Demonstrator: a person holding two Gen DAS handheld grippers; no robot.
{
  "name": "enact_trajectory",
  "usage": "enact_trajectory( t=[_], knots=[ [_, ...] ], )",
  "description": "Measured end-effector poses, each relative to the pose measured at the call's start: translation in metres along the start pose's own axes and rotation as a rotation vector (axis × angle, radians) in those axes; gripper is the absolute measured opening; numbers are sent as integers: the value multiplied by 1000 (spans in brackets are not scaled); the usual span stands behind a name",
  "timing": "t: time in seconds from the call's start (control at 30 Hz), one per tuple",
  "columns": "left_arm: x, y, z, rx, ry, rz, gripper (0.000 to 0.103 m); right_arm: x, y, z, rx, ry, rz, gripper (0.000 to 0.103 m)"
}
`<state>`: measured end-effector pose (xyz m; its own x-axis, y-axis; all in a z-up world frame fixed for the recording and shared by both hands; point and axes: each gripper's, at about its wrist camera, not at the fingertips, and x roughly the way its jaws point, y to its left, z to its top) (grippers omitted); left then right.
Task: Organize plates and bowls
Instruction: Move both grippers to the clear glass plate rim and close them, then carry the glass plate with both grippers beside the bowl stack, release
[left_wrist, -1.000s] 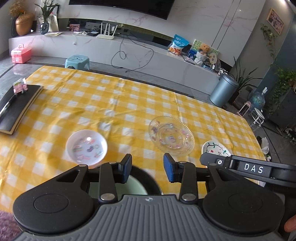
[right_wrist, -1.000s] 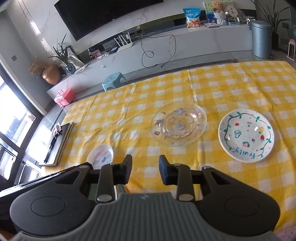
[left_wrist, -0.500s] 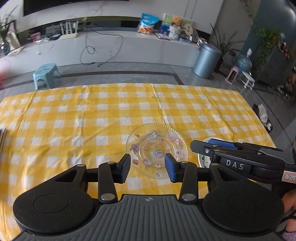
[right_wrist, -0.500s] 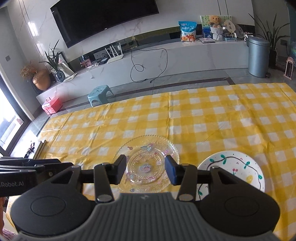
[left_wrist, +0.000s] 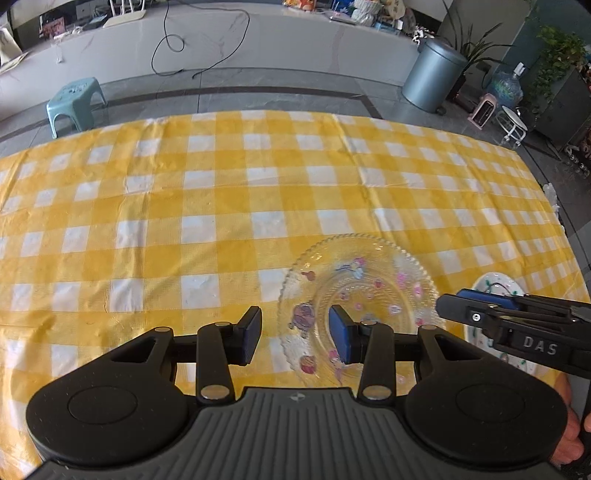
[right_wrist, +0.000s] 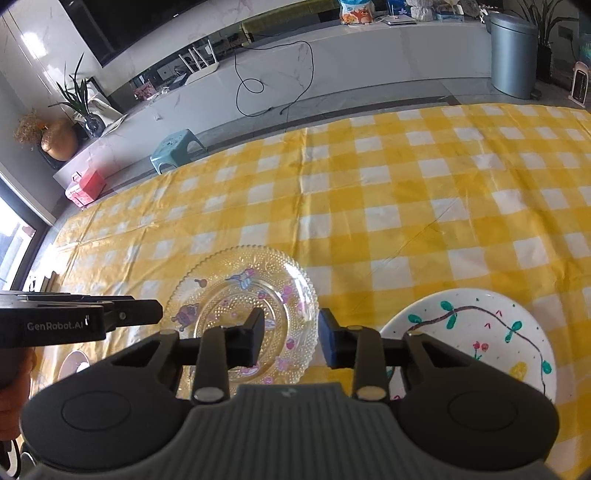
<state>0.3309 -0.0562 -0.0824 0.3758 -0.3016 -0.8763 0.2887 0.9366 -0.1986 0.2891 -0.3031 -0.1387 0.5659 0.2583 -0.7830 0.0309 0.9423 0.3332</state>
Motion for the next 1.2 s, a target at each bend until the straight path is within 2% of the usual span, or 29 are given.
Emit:
enact_trajectory(
  t=[0.13,0.4,0.53,0.63,0.93,1.2],
  knots=[
    [13,7,-1,-18,20,-26,36,12,-7,3,22,28,-5,24],
    [21,11,1,-18,41,-39,26,23,-12,0,50,65,4,23],
    [24,11,1,-32,52,-46,18,26,-11,-2,49,73,6,19],
    [24,13,0,-45,50,-55,17,28,-10,-4,43,76,-12,14],
    [19,10,-2,-46,58,-23,14,26,-16,-4,103,77,8,10],
    [-6,10,-14,-58,47,-17,13,7,-7,-9,103,56,28,9]
  ],
)
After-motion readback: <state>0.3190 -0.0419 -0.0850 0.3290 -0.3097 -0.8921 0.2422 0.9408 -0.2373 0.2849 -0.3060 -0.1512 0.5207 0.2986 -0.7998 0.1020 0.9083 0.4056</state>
